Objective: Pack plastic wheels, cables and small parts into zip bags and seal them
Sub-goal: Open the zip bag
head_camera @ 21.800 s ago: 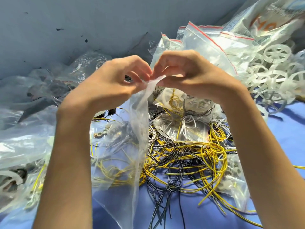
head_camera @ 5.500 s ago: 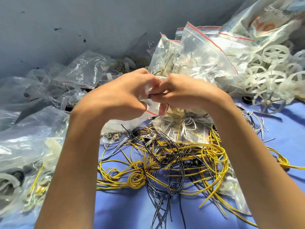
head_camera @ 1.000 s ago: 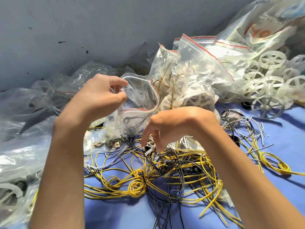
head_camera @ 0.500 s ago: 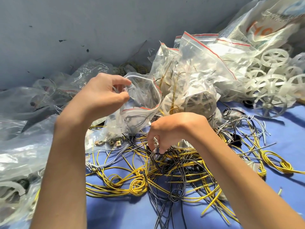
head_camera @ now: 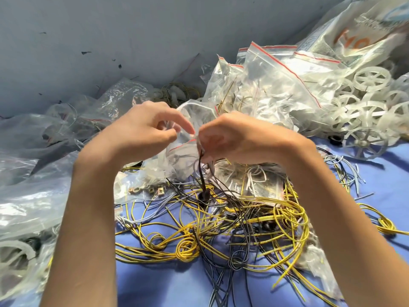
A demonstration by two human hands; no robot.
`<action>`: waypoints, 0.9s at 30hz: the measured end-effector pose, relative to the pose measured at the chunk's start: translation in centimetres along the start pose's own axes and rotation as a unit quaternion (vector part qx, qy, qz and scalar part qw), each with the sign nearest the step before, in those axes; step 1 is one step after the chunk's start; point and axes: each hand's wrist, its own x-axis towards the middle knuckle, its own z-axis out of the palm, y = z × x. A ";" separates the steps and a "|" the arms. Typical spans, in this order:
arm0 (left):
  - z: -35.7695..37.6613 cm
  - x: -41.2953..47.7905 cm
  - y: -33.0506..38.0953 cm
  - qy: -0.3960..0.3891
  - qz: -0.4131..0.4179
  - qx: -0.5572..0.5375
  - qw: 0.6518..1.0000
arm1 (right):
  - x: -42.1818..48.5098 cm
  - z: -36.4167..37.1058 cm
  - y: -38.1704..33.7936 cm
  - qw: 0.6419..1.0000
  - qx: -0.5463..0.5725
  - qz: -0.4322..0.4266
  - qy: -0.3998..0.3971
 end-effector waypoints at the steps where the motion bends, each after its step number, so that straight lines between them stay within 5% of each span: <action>1: 0.0 0.0 0.1 -0.015 0.007 -0.004 1.000 | -0.3 -0.5 0.1 1.000 0.023 -0.004 0.016; 11: 0.5 0.0 0.8 -0.054 0.011 -0.023 0.998 | -1.7 -2.3 2.1 0.998 0.052 0.032 0.016; 16: 0.7 0.1 1.1 -0.061 0.005 -0.035 0.998 | -2.0 -2.8 2.1 0.989 0.107 0.034 0.094; 27: 0.9 -0.1 1.5 -0.137 0.001 -0.045 0.989 | -0.7 -1.7 0.6 0.959 0.243 -0.052 0.135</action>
